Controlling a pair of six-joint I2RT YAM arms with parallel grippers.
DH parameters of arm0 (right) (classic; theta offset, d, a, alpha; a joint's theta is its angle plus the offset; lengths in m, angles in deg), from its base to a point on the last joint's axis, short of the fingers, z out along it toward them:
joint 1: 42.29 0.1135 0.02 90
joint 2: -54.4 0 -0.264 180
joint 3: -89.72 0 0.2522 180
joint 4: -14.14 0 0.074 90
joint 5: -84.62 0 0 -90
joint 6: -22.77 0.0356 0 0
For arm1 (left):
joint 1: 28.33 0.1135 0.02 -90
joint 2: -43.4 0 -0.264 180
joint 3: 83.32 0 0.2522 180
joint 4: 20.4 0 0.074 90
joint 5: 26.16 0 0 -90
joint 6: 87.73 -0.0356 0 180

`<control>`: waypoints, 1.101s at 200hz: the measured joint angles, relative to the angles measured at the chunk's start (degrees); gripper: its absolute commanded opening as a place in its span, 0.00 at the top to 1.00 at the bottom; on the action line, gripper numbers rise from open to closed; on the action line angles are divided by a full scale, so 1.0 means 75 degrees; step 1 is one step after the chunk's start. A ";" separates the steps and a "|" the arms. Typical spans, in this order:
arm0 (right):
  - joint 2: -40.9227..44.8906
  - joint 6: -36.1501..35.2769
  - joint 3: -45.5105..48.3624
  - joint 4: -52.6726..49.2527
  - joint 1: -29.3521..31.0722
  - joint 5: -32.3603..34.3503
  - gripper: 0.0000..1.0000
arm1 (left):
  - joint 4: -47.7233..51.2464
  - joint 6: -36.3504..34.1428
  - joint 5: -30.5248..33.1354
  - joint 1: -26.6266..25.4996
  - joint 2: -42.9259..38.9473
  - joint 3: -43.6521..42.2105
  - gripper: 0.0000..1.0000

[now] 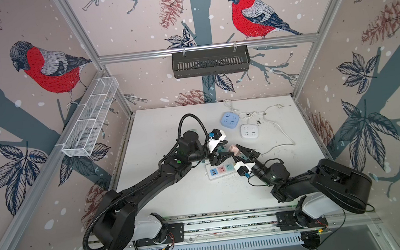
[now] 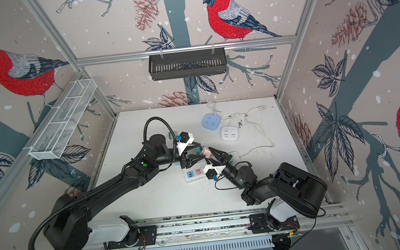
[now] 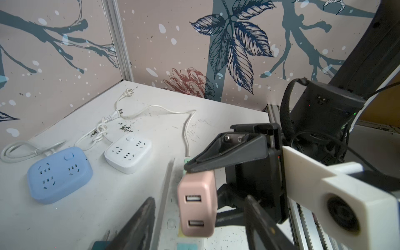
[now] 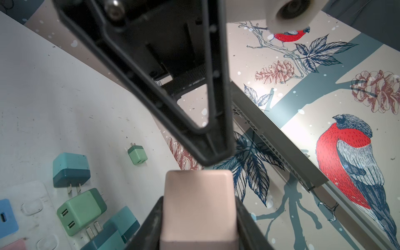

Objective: Insert the plug
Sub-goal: 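Close the left gripper on the pink adapter held by the right gripper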

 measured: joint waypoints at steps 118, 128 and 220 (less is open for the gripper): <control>0.0204 -0.0335 -0.0242 0.0000 0.0000 -0.0233 0.97 | 0.0694 -0.0213 -0.0023 -0.0265 0.0498 0.0527 0.60; 0.0204 -0.0344 -0.0248 0.0000 0.0000 -0.0236 0.97 | 0.0697 -0.0256 0.0050 -0.0344 0.0493 0.0527 0.61; 0.0152 -0.0539 -0.0143 0.0172 -0.0003 -0.0213 0.95 | 0.1148 -0.0466 0.0361 -0.0624 0.0629 0.1061 0.60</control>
